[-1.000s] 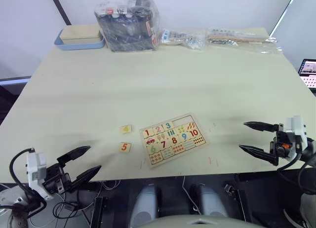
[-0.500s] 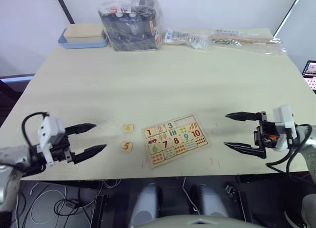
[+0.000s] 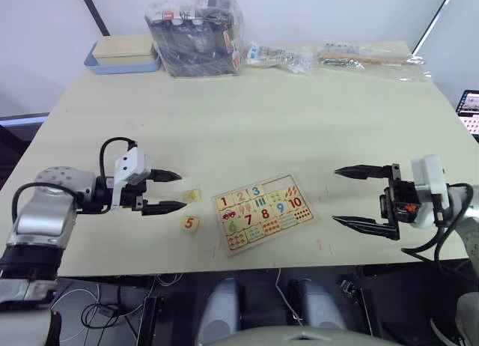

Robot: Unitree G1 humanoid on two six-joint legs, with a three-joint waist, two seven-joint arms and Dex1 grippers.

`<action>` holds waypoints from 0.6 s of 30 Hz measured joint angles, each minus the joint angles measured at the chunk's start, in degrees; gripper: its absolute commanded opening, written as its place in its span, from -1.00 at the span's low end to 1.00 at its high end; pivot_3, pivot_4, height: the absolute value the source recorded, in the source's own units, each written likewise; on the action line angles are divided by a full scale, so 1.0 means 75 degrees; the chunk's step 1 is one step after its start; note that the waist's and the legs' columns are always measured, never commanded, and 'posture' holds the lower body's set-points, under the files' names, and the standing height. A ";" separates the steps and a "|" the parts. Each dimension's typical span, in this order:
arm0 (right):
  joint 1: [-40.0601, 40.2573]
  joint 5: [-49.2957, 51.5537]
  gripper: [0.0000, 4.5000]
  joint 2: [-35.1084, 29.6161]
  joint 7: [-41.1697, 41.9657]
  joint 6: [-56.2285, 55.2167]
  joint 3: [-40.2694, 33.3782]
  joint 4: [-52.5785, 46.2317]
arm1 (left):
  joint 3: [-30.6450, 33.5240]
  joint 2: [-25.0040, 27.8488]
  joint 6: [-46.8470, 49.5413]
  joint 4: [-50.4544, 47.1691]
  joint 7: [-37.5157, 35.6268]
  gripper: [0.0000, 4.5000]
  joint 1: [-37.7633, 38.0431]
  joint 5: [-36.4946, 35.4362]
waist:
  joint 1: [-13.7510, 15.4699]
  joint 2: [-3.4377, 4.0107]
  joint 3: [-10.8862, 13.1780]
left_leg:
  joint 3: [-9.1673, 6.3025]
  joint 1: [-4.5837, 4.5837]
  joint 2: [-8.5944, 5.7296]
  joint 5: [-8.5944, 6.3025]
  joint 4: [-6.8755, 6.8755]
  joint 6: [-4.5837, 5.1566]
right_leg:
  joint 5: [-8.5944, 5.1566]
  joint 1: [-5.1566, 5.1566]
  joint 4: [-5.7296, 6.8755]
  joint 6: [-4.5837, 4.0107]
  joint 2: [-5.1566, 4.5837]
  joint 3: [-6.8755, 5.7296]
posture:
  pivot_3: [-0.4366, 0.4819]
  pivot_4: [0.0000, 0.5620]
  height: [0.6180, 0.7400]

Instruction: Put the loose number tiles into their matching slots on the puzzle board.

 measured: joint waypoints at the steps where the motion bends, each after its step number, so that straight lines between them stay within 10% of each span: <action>1: 0.0117 -0.0001 1.00 0.0001 -0.0043 -0.0001 -0.0004 -0.0004 | -0.0107 -0.0010 -0.0104 0.0159 -0.0075 0.63 -0.0117 0.0107 | 0.0003 0.0000 0.0000 | 0.0001 0.0000 0.0000 0.0000 0.0001 0.0000 | 0.0000 0.0001 0.0000 0.0000 0.0000 0.0001 | -0.05 -0.47 1.00; 18: 0.0586 0.0271 1.00 -0.0046 -0.0218 -0.0050 -0.0137 -0.0296 | -0.0513 -0.0488 -0.1257 0.1910 -0.0223 0.63 -0.0823 0.0964 | 0.0009 -0.0005 -0.0002 | 0.0006 0.0000 0.0000 0.0000 0.0013 0.0001 | 0.0004 0.0003 0.0008 0.0003 -0.0001 0.0007 | -0.05 -0.47 1.00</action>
